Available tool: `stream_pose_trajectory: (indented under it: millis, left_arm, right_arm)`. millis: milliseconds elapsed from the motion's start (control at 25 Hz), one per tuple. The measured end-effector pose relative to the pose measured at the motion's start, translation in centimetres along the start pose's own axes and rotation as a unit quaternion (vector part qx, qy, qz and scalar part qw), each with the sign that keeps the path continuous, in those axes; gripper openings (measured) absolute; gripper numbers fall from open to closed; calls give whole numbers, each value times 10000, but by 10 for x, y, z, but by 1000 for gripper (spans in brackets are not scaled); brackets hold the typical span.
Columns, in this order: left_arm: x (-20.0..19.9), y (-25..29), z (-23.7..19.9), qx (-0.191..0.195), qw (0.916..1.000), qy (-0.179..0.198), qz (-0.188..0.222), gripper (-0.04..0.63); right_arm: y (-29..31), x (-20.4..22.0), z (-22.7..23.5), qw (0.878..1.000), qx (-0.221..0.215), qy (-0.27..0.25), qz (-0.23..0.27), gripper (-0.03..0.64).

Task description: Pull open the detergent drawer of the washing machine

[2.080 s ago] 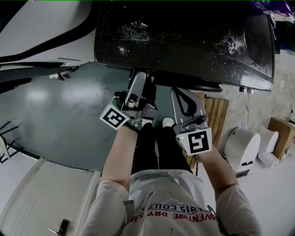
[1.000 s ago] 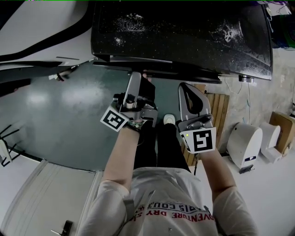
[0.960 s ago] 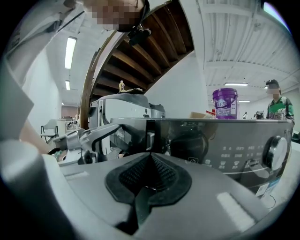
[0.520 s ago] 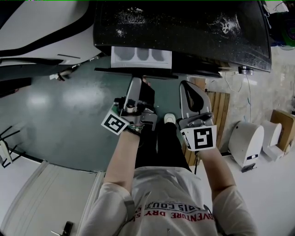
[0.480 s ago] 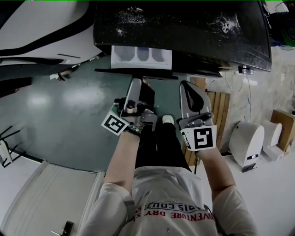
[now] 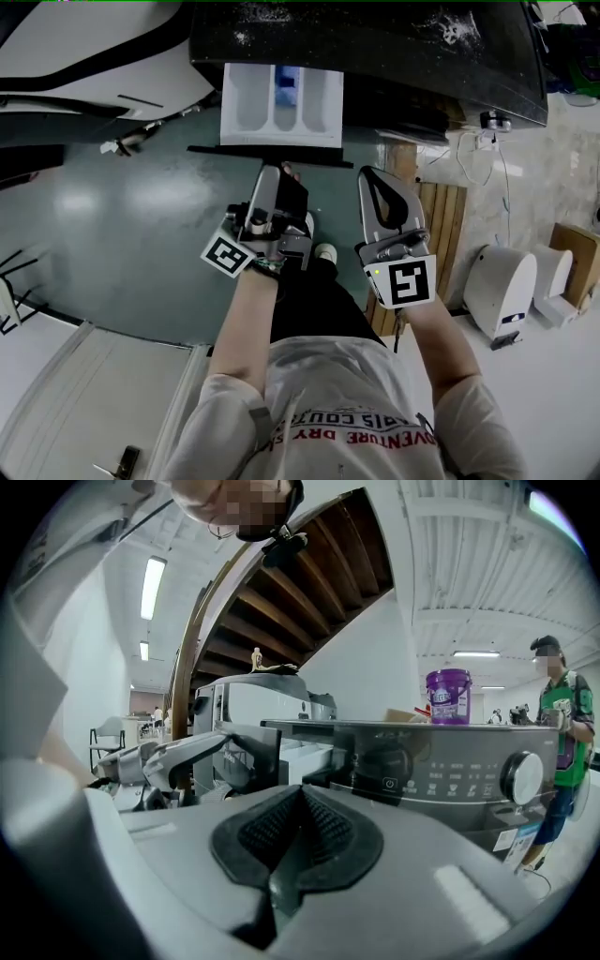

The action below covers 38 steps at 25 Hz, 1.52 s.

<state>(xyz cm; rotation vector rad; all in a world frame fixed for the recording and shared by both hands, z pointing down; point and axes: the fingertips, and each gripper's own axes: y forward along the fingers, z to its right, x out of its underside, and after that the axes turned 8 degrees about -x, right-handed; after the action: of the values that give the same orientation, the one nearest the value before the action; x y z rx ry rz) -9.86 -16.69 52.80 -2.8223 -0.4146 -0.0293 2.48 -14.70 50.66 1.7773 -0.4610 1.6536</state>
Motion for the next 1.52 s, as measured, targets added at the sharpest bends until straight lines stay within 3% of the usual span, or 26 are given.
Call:
stream_pose_trajectory:
  millis: [400, 480, 600, 920, 1080, 1360, 1520]
  left_arm:
    - [8, -34, 6, -106, 9999, 105, 88, 298]
    - [5, -45, -4, -409, 9989, 113, 202, 214]
    - [-3, -66, -21, -898, 9950, 81, 419, 8]
    - [-1, -81, -1, -982, 9938, 437, 286, 3]
    - [10, -80, 22, -1091, 9900, 890, 37, 3]
    - [22, -76, 72, -1335, 9715, 1918, -401, 2]
    - [30, -71, 106, -1424, 9469, 2776, -780, 2]
  right_arm:
    - [-38, 8, -24, 9995, -213, -206, 80, 2]
    - [-41, 7, -29, 9996, -214, -130, 94, 2]
    - [-45, 7, -37, 9997, -211, -38, 85, 2]
    - [-53, -3, -55, 9993, -313, -92, 165, 2]
    - [-64, -17, -59, 9991, -327, -135, 225, 2]
    - [-85, -49, -62, 9985, -326, -358, 239, 2]
    - [-94, -69, -63, 9985, -369, -379, 155, 2]
